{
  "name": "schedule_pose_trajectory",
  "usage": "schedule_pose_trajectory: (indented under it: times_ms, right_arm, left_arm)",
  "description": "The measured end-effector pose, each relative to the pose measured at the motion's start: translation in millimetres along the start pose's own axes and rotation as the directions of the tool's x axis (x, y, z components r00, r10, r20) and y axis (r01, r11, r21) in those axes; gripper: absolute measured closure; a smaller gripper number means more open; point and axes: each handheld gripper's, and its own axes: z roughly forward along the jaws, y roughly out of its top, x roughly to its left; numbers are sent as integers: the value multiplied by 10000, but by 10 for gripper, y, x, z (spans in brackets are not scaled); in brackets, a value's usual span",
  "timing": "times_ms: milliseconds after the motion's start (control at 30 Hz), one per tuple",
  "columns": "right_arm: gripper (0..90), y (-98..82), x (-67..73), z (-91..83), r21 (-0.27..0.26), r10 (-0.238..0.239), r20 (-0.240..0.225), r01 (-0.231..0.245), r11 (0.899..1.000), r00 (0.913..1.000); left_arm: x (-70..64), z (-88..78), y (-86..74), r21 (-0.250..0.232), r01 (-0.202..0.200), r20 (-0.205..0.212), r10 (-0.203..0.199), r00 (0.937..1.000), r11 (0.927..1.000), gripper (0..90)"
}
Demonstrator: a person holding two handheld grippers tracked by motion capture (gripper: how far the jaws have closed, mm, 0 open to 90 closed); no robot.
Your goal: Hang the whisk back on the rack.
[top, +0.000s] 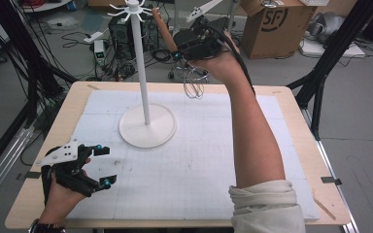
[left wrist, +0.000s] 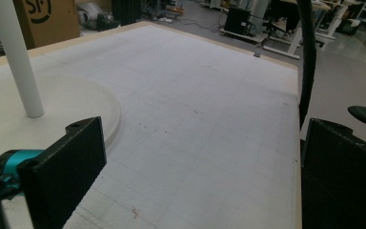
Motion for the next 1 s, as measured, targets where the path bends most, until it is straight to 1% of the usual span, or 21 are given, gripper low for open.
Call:
schedule_pose_trajectory:
  times_ms: [200, 367, 400, 433, 500, 633, 667, 700, 733, 800, 867, 933, 1000]
  right_arm:
    - [696, 13, 26, 78, 131, -48, -104, 49, 9999, 9999]
    - [696, 26, 42, 142, 210, -166, -74, 168, 9996, 9998]
    - [696, 29, 50, 152, 240, -117, -88, 119, 9996, 9999]
    - [696, 33, 50, 162, 265, -194, -88, 196, 9995, 9998]
    - [696, 45, 62, 174, 313, -117, -88, 120, 9994, 9999]
    - [691, 54, 65, 198, 332, -110, -46, 111, 9994, 9999]
    - [684, 55, 69, 201, 337, -90, -106, 94, 9994, 9999]
    - [647, 59, 74, 201, 387, -237, -62, 239, 9990, 9997]
    - [586, 64, 86, 203, 416, -312, 54, 310, 9987, 9995]
    - [523, 67, 98, 204, 386, -369, 130, 364, 9986, 9992]
    - [480, 58, 103, 196, 261, -397, 154, 393, 9989, 9991]
    - [463, 38, 104, 180, 157, -348, 186, 345, 9993, 9992]
    - [425, 8, 110, 157, 51, -265, 226, 264, 9996, 9994]
  left_arm:
    - [3, -9, -3, -10, 23, -4, -23, 10000, 10000, 16]
    - [1, -12, -1, -25, 10, -41, -10, 10000, 10000, 16]
    - [2, -15, -1, -45, 16, -43, -17, 10000, 10000, 16]
    - [2, -19, 0, -57, 48, -53, -49, 10000, 10000, 16]
    - [4, -25, 1, -65, 8, -62, -9, 10000, 10000, 16]
    - [1, -28, 3, -42, -11, -77, 11, 10000, 10000, 16]
    - [1, -30, 3, -61, -12, -64, 12, 10000, 10000, 16]
    - [0, -36, 3, -91, 31, -94, -31, 10000, 10000, 16]
    - [3, -43, 3, -95, -1, -86, 0, 10000, 10000, 16]
    - [3, -56, 4, -126, 19, -123, -20, 9999, 9999, 16]
    - [5, -60, 5, -155, -2, -119, 0, 9999, 9999, 16]
    - [3, -60, 2, -106, -2, -136, 1, 9999, 9999, 16]
    - [5, -55, 0, -92, -12, -138, 11, 9999, 10000, 16]
